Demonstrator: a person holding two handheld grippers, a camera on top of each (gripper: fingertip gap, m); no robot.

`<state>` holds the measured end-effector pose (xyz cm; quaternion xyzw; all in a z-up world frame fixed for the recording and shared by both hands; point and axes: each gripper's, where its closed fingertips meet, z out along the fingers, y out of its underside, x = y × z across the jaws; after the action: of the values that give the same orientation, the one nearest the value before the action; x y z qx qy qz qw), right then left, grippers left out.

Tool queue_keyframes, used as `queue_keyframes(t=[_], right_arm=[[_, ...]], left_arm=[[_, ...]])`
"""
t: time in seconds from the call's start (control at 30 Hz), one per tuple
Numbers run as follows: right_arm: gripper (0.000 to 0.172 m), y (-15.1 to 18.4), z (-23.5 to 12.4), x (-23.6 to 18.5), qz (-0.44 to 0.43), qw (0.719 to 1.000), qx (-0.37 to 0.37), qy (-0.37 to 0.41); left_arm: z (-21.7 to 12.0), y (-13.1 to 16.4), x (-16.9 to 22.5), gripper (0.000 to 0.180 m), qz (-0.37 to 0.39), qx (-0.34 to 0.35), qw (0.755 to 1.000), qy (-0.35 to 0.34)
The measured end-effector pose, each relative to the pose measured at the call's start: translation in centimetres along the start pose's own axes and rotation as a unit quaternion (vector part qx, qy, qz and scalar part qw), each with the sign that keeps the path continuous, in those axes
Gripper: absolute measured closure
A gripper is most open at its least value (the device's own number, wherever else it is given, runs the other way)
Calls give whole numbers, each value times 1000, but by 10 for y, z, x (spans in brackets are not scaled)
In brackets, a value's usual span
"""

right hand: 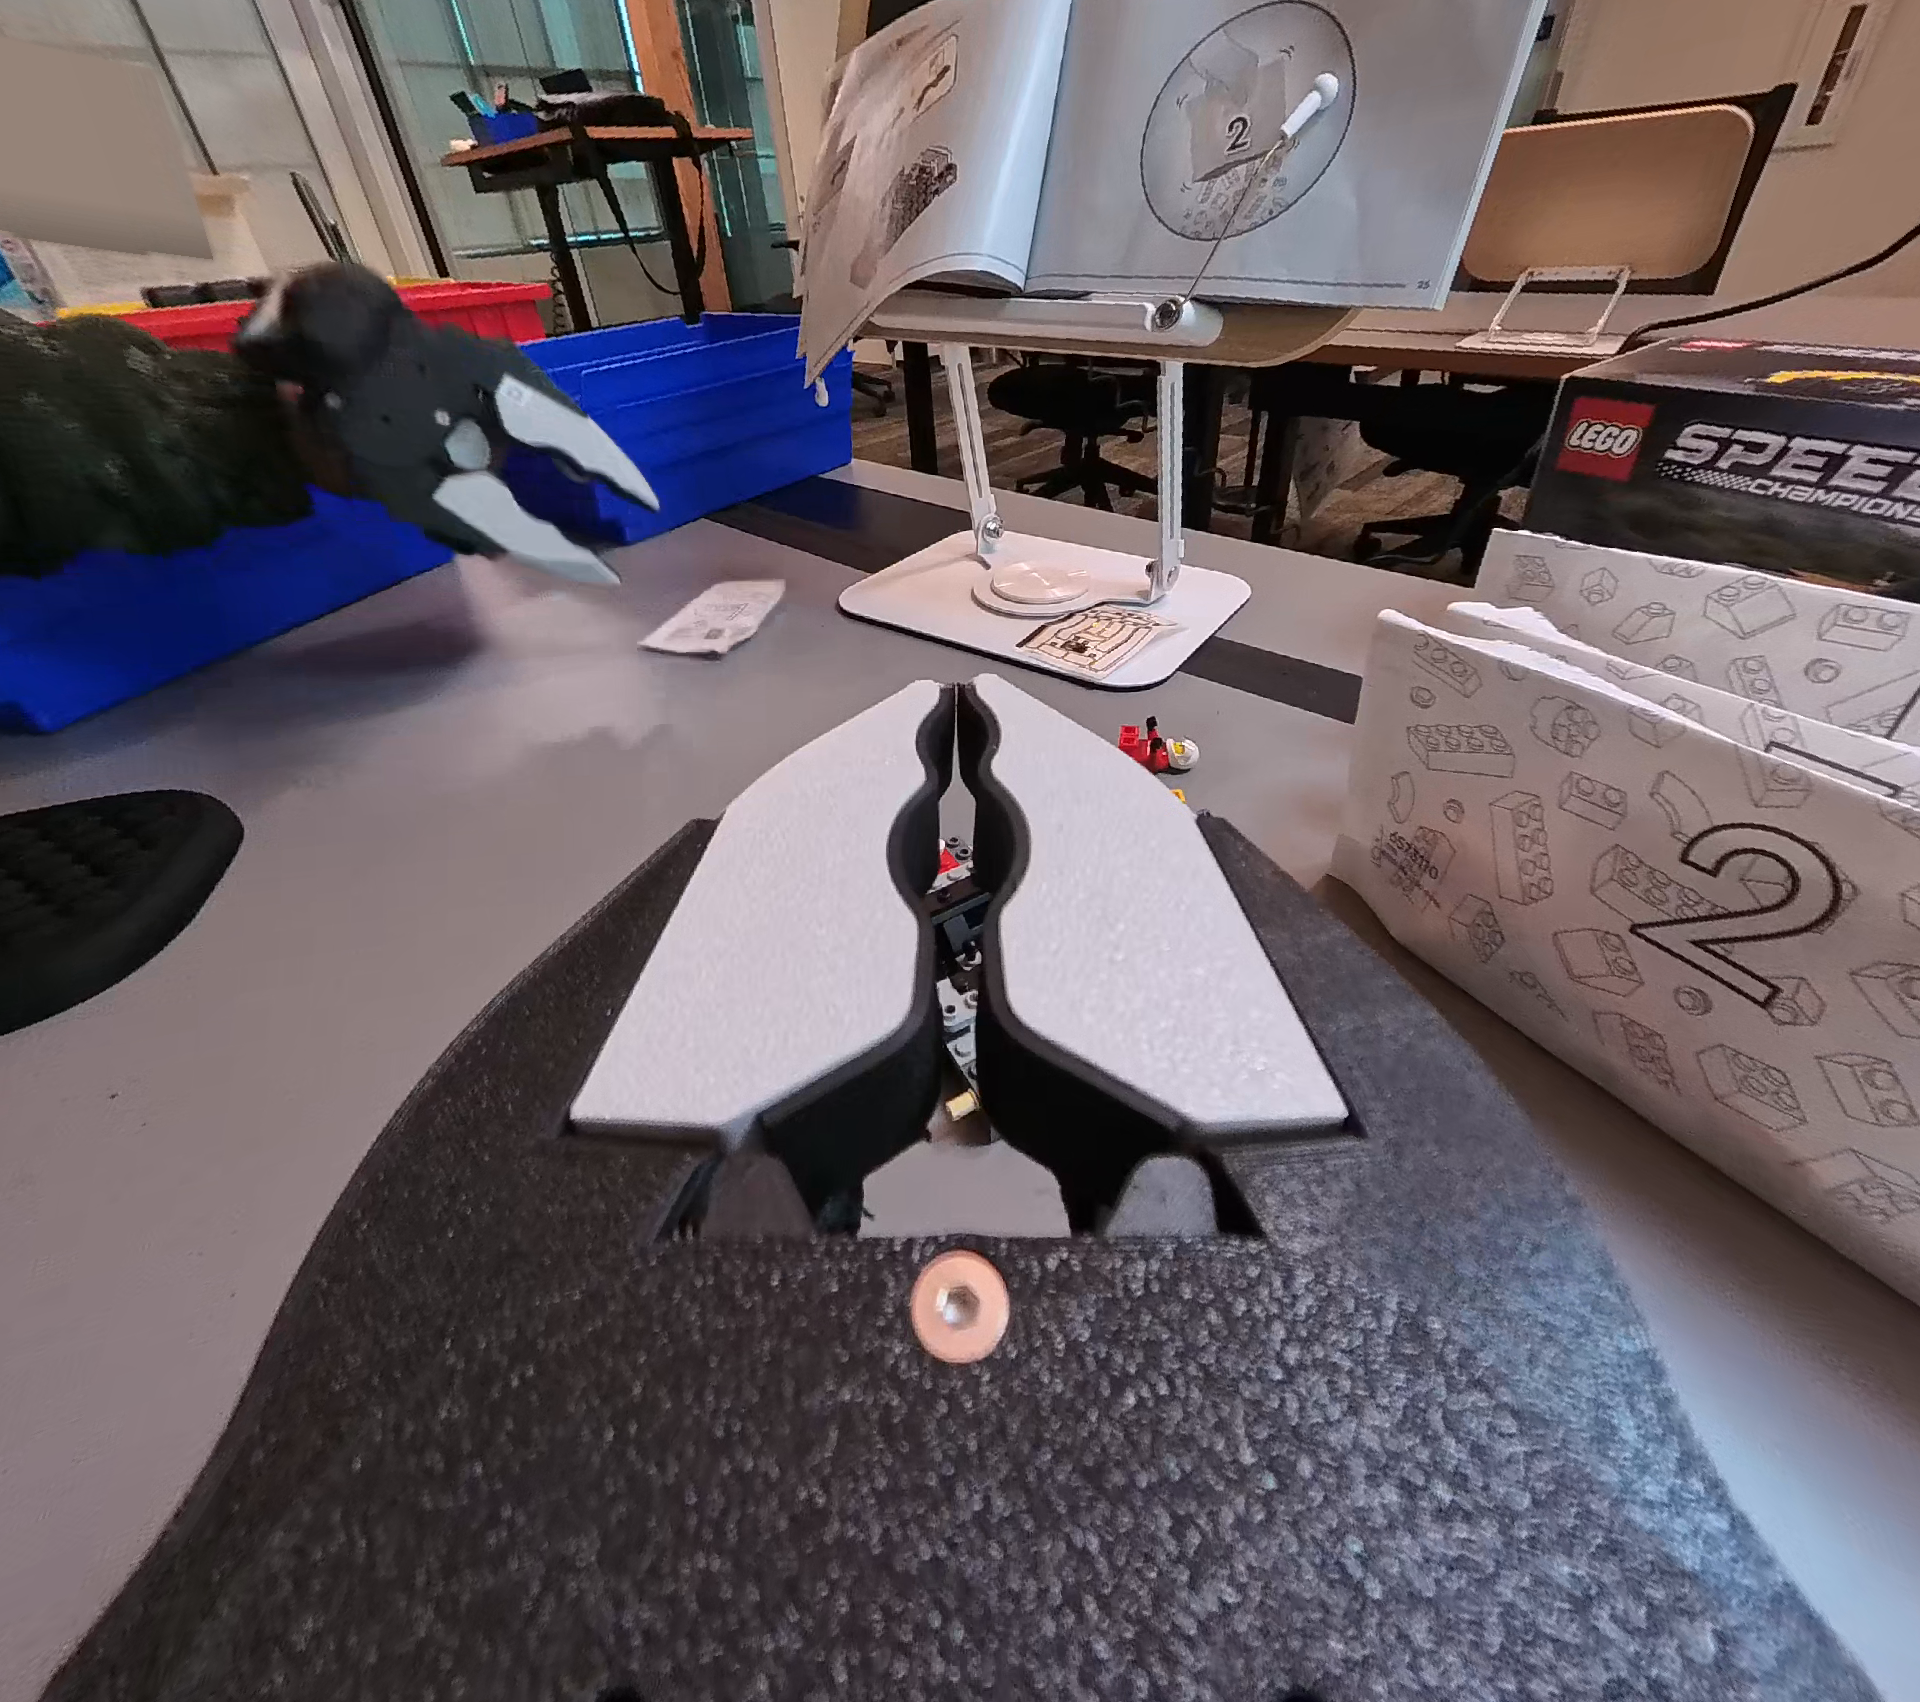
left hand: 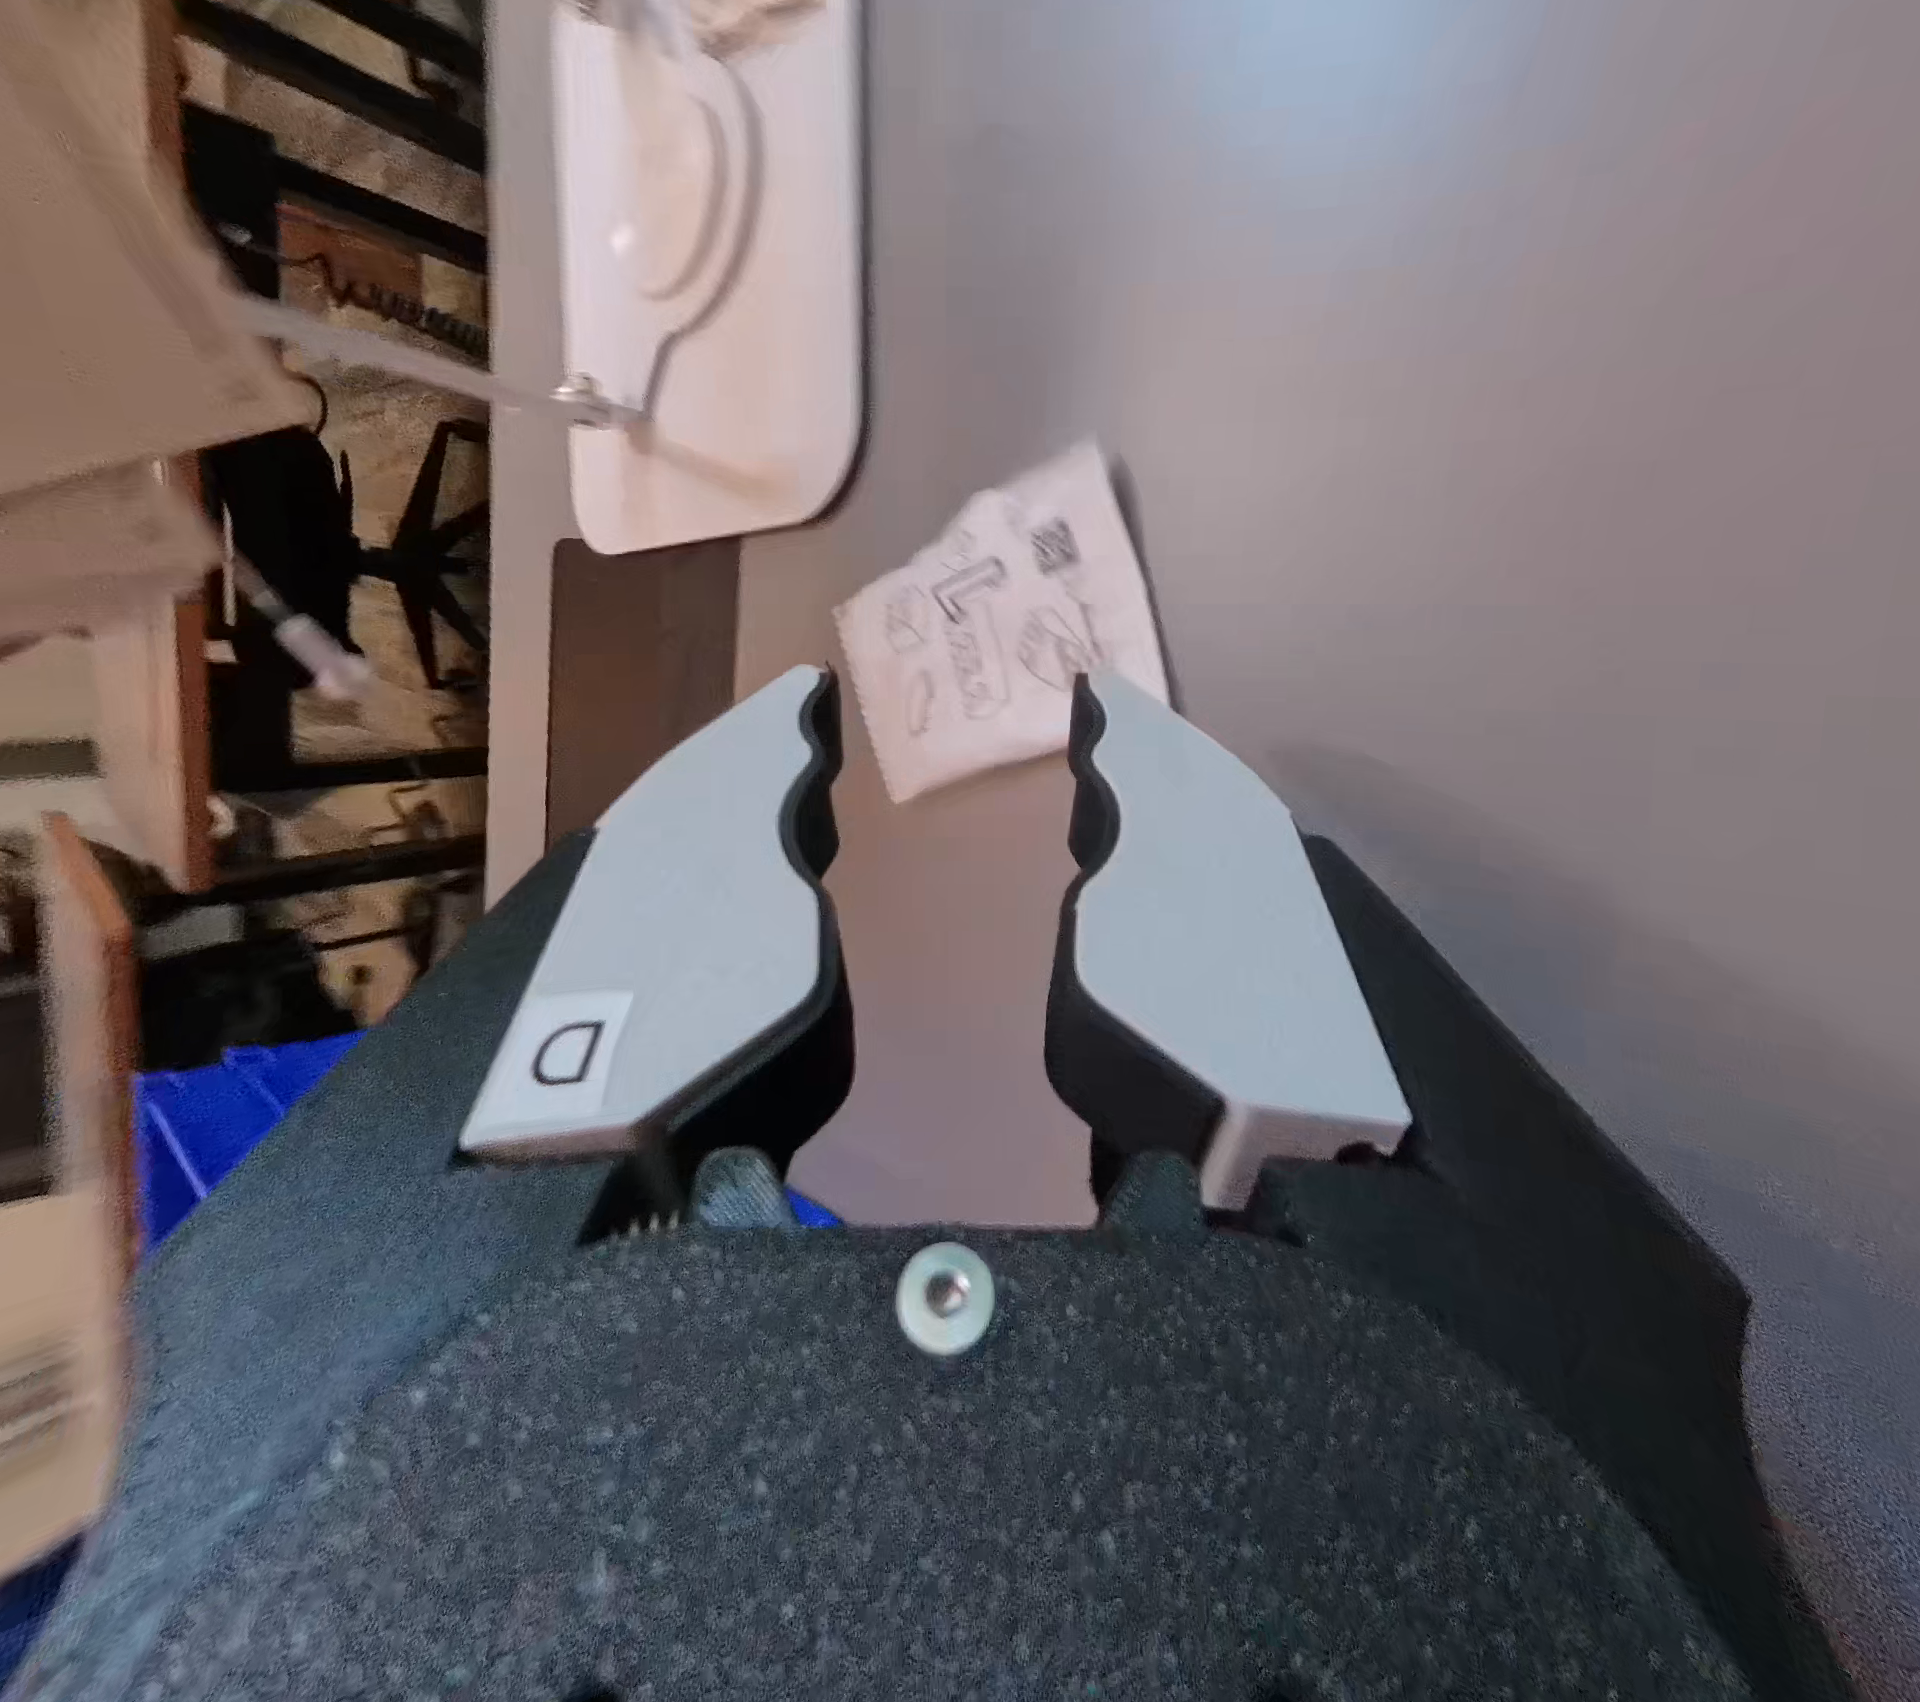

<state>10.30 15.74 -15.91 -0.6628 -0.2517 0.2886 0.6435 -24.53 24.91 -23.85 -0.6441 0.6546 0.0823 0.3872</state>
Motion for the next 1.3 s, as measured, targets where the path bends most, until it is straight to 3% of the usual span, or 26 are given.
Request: queue_keyframes(t=[0.1,0.17,0.23,0.33,0.4,0.57,0.7,0.77,1.0,1.17,1.3], right_arm=[[172,0,0,0,1,1000,2,2],[172,-2,-2,4,-2,1000,7,17],[172,-4,-4,13,-9,999,8,49],[172,-6,-10,30,-6,995,13,102],[172,-7,-14,39,1,992,16,129],[172,-4,-18,49,3,988,12,151],[172,2,-14,48,-1,989,2,148],[172,5,-12,48,-3,989,-3,145],[172,19,-6,54,15,991,-18,135],[172,23,-1,52,14,992,-25,127],[172,20,-2,51,14,992,-20,124]], left_arm=[[-35,-16,-44,139,-161,95,982,-38],[-69,1,-99,154,-261,127,948,-132],[-102,44,-150,166,-344,121,900,-241],[-117,134,-183,163,-474,33,825,-305],[-108,179,-182,158,-534,-20,792,-294],[-73,257,-160,143,-593,-182,753,-220],[-52,289,-140,126,-692,-216,678,-118],[-47,300,-135,121,-718,-221,654,-89],[-31,316,-120,117,-737,-221,638,-10],[-35,314,-118,173,-733,-216,645,20],[-52,293,-136,180,-716,-155,681,15]])
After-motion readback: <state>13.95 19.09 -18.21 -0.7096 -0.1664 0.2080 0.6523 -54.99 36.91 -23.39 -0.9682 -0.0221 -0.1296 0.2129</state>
